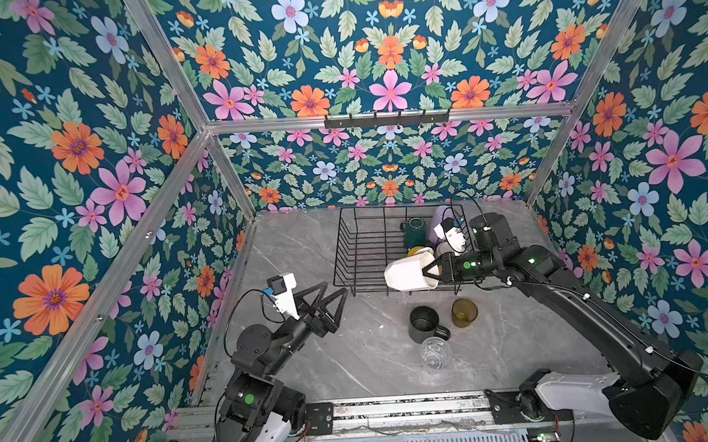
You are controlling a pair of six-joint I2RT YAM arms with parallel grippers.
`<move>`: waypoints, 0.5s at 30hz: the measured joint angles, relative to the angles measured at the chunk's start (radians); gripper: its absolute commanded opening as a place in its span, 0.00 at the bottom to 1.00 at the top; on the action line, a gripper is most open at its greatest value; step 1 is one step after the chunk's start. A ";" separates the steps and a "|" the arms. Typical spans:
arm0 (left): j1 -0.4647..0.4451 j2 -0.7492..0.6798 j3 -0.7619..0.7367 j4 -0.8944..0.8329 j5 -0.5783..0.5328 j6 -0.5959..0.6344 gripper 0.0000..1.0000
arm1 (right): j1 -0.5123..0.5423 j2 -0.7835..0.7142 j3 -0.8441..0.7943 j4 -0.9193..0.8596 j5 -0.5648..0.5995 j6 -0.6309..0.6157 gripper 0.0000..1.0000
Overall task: Load the cups into the dish rack
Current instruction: 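Carry the white mug toward the left gripper while the left gripper reaches up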
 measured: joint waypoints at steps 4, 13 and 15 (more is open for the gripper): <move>0.000 0.062 -0.014 0.110 0.120 -0.037 1.00 | -0.002 0.025 -0.012 0.101 -0.082 0.000 0.00; 0.000 0.125 -0.035 0.272 0.261 -0.087 1.00 | 0.006 0.064 -0.051 0.322 -0.250 0.030 0.00; 0.000 0.138 -0.037 0.296 0.280 -0.095 1.00 | 0.022 0.073 -0.051 0.356 -0.274 0.034 0.00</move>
